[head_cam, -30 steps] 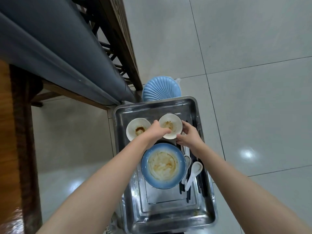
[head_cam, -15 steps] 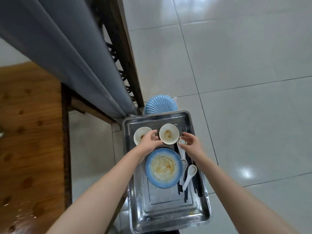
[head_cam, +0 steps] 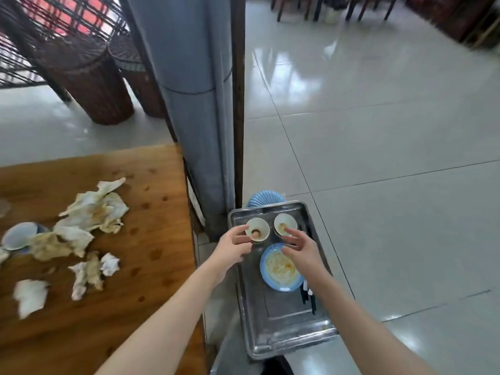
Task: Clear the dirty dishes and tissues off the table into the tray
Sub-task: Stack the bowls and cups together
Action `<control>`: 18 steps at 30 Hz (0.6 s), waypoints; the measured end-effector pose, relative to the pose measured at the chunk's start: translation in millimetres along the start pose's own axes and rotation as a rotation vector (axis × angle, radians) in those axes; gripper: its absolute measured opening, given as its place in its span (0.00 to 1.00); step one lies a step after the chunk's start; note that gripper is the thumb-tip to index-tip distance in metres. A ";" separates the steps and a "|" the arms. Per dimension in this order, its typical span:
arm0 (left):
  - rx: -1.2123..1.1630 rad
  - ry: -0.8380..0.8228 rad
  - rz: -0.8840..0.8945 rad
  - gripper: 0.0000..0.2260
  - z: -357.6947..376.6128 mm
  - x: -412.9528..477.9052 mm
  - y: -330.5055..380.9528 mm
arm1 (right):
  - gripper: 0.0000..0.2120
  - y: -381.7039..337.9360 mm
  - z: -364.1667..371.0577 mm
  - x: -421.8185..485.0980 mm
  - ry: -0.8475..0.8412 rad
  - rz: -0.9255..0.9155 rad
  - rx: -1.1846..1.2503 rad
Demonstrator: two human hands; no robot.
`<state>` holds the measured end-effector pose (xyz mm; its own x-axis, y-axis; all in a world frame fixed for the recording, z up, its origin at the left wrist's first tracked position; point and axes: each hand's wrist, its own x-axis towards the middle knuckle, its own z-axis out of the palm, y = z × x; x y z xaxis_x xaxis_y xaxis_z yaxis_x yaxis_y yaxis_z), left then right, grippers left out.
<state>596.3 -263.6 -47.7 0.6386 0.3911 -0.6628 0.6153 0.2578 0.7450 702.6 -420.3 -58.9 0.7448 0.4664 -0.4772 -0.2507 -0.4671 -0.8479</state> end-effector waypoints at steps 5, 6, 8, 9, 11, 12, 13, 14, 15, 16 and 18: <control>-0.008 -0.027 0.080 0.24 -45.5 -75.7 -22.3 | 0.24 -18.9 40.7 -76.1 0.050 -0.077 0.018; -0.003 -0.026 0.093 0.24 -55.3 -90.3 -26.8 | 0.24 -22.4 49.1 -90.0 0.051 -0.080 0.016; 0.016 -0.011 0.114 0.23 -75.7 -117.3 -34.9 | 0.24 -28.6 66.6 -114.6 0.048 -0.087 0.009; 0.025 0.003 0.119 0.23 -85.4 -129.9 -38.4 | 0.23 -32.1 75.3 -126.1 0.043 -0.093 0.005; 0.029 0.036 0.124 0.23 -103.7 -152.2 -45.5 | 0.23 -40.0 91.8 -146.5 0.014 -0.110 0.009; 0.022 0.052 0.127 0.24 -111.8 -162.6 -48.8 | 0.22 -43.8 99.3 -155.3 -0.004 -0.122 0.011; 0.010 0.070 0.133 0.24 -119.4 -172.7 -52.2 | 0.21 -47.8 106.4 -163.1 -0.021 -0.135 0.005; -0.004 0.093 0.138 0.24 -127.0 -183.2 -55.8 | 0.21 -51.8 113.5 -170.6 -0.038 -0.149 -0.007; -0.021 0.118 0.139 0.23 -134.1 -194.1 -59.5 | 0.21 -55.3 120.1 -177.6 -0.056 -0.162 -0.023; -0.042 0.143 0.137 0.23 -140.9 -205.1 -63.9 | 0.22 -58.4 126.1 -184.4 -0.077 -0.175 -0.038; -0.080 0.188 0.131 0.23 -153.9 -226.1 -75.1 | 0.22 -62.5 137.4 -196.9 -0.121 -0.195 -0.061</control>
<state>334.6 -235.3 57.9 0.6086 0.5815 -0.5398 0.4895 0.2602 0.8322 486.7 -379.8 56.3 0.6949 0.6373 -0.3331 -0.0690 -0.4019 -0.9131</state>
